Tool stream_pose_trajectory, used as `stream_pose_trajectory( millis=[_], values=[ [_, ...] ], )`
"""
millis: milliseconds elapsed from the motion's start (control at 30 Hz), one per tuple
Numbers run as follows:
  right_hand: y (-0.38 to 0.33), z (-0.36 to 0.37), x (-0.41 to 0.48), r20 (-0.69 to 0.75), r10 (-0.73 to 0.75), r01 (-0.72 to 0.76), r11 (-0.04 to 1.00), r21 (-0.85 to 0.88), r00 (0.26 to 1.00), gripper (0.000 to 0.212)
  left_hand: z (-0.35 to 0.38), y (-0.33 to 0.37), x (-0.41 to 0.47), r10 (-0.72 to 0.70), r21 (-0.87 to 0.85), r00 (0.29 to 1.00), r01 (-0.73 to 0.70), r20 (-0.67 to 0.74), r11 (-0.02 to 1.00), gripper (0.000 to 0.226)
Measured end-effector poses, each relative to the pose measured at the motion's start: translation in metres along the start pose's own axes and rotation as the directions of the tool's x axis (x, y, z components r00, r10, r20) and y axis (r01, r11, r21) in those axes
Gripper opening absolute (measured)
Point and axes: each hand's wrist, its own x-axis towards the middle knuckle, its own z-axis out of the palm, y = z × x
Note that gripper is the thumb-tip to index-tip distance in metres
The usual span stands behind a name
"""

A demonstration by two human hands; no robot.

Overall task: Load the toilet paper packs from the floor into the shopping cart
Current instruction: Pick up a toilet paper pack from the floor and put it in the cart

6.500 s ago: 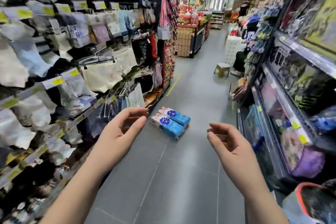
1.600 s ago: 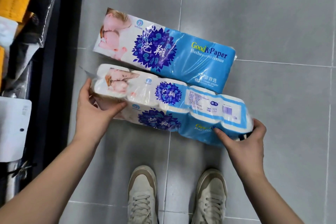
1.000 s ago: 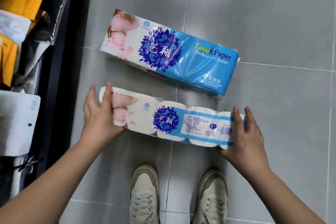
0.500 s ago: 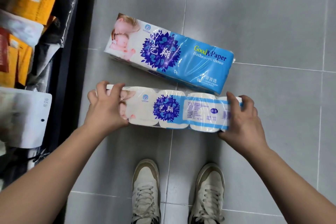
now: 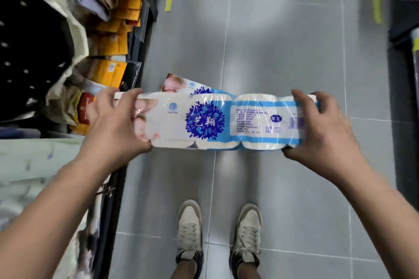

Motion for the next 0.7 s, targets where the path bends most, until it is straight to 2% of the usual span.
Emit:
stream_pose_trajectory(
  millis=[233,433,533,700],
  values=[
    [-0.046,-0.174,-0.025,-0.077,-0.045,0.046,0.999,0.003,0.996,0.119,-0.171,0.069,-0.039,0.059,-0.046,0.991,-0.065,-0.117,0.997,0.1],
    [-0.098,-0.322,-0.059,-0.174,-0.145,0.137,0.989,-0.053,0.974,0.119,-0.322,0.106,-0.084,0.091,-0.072,0.971,-0.109,-0.221,0.991,0.105],
    [-0.128,-0.399,-0.085,-0.21,-0.19,0.181,0.981,-0.062,0.959,0.121,-0.398,0.128,-0.114,0.086,-0.103,0.97,-0.112,-0.229,0.988,0.105],
    [-0.164,-0.498,-0.138,-0.236,-0.235,0.225,0.972,-0.067,0.943,0.124,-0.491,0.153,-0.172,0.084,-0.139,0.953,-0.129,-0.29,0.982,0.108]
  ],
)
